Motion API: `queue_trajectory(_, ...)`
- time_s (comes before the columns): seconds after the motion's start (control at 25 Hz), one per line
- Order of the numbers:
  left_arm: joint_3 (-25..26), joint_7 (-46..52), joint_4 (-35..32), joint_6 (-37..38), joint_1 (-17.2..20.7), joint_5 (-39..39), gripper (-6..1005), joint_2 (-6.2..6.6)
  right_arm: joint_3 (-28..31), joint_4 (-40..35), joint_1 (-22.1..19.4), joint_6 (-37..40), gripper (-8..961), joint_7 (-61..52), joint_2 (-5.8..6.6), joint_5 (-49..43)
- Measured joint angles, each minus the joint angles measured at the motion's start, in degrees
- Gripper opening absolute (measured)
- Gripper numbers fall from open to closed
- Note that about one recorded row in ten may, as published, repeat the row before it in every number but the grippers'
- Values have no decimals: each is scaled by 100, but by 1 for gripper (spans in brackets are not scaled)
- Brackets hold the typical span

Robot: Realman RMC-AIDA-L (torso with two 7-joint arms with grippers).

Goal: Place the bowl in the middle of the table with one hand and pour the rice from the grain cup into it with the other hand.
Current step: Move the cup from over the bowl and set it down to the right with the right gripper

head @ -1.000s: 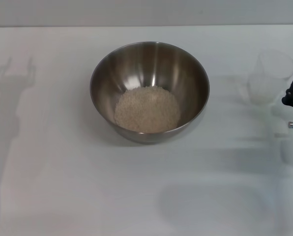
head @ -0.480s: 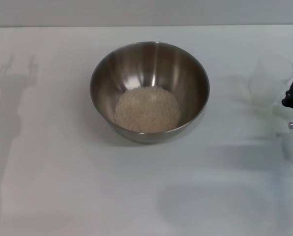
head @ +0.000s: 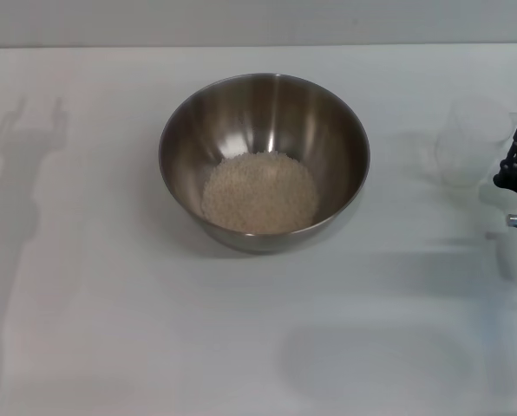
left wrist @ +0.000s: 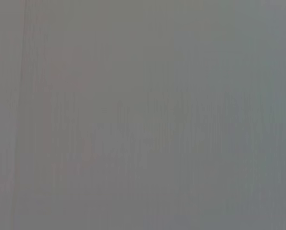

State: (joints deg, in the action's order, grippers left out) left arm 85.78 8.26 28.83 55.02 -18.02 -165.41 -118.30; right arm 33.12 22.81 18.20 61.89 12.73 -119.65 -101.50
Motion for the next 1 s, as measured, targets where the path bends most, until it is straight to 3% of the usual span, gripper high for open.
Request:
queue_trajectory(0.32, 0, 0, 0, -1, -4, 0, 527, 9, -62, 18, -31, -11, 90, 0, -2, -6)
queue_trajectory(0.56, 0, -6, 3, -11, -25, 0, 527, 12, -148, 75, -94, -12, 158, -10, -15, 9)
queue_trajectory(0.76, 0, -8, -5, -46, -70, 0, 527, 18, -330, 108, -166, 23, 332, -194, -14, -5)
queue_trajectory(1.0, 0, -9, -6, -53, -81, 0, 527, 18, -592, 165, -285, 295, 376, -208, -13, -15)
